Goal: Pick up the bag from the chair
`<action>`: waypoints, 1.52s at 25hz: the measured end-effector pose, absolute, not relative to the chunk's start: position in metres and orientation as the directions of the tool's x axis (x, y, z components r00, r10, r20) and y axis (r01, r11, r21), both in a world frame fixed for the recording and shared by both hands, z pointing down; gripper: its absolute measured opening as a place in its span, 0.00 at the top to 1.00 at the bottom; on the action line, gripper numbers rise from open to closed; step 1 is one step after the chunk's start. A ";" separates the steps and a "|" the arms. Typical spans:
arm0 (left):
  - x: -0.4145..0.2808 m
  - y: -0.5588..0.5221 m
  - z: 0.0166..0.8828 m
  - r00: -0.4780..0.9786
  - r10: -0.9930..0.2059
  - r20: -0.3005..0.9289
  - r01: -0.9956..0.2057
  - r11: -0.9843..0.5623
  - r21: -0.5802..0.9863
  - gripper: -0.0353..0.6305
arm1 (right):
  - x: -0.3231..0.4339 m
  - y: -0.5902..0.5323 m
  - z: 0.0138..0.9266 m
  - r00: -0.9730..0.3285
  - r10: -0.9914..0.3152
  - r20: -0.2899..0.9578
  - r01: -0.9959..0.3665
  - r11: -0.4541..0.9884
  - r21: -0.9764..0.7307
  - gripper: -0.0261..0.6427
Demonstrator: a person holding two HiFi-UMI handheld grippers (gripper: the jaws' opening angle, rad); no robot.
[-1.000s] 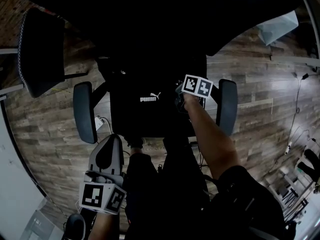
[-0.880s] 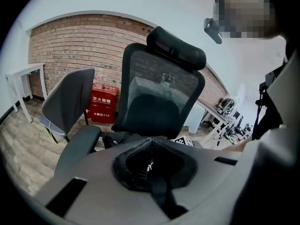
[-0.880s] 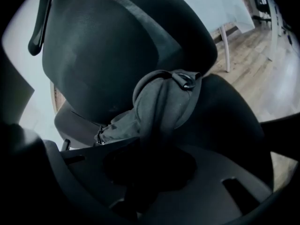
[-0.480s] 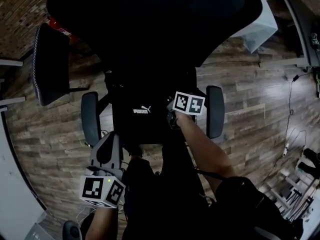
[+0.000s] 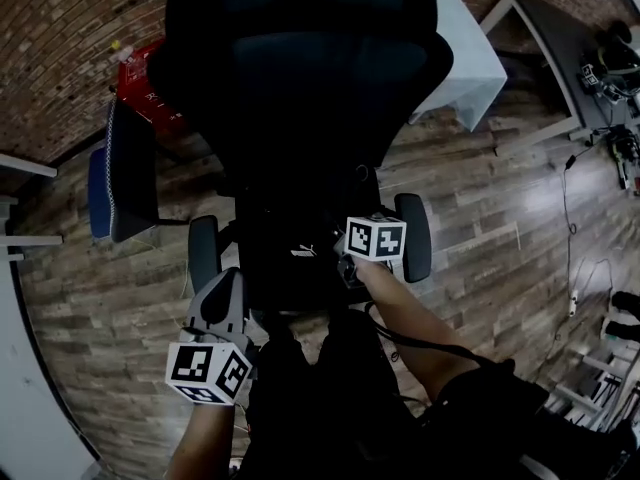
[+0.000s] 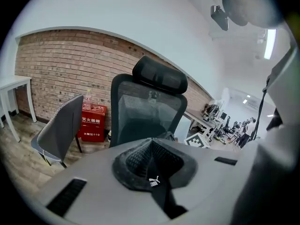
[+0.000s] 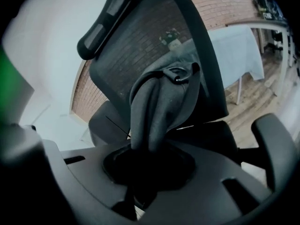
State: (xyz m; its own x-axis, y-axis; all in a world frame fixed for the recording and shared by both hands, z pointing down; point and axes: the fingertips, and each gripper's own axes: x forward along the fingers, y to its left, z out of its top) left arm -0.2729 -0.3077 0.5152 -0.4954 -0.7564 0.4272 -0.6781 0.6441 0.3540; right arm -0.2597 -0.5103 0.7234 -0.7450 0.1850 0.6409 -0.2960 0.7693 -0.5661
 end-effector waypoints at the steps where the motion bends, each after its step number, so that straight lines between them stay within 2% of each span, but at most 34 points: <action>1: -0.274 -0.308 0.511 -0.488 -0.769 0.414 -0.690 0.630 0.357 0.93 | -0.256 -0.512 0.713 -0.747 0.170 0.643 -0.291 0.786 -0.546 0.84; 11: -0.281 -0.302 0.467 -0.464 -0.829 0.312 -0.747 0.555 0.366 0.93 | -0.200 -0.525 0.627 -0.761 0.050 0.647 -0.334 0.825 -0.457 0.84; 18: -0.291 -0.305 0.436 -0.465 -0.852 0.242 -0.780 0.523 0.344 0.93 | -0.175 -0.537 0.548 -0.806 -0.018 0.591 -0.349 0.822 -0.451 0.84; 28: -0.306 -0.297 0.397 -0.500 -0.851 0.159 -0.796 0.524 0.302 0.93 | -0.160 -0.535 0.451 -0.869 -0.081 0.489 -0.294 0.879 -0.376 0.84; 32: -0.299 -0.299 0.378 -0.453 -0.884 0.111 -0.847 0.466 0.254 0.93 | -0.156 -0.531 0.425 -0.884 -0.105 0.455 -0.291 0.887 -0.359 0.84; 35: -0.304 -0.293 0.374 -0.493 -0.863 0.108 -0.825 0.503 0.258 0.93 | -0.155 -0.527 0.411 -0.896 -0.111 0.430 -0.274 0.901 -0.338 0.84; 38: -0.310 -0.282 0.362 -0.560 -0.827 0.054 -0.797 0.555 0.240 0.93 | -0.152 -0.526 0.400 -0.906 -0.120 0.407 -0.262 0.913 -0.314 0.84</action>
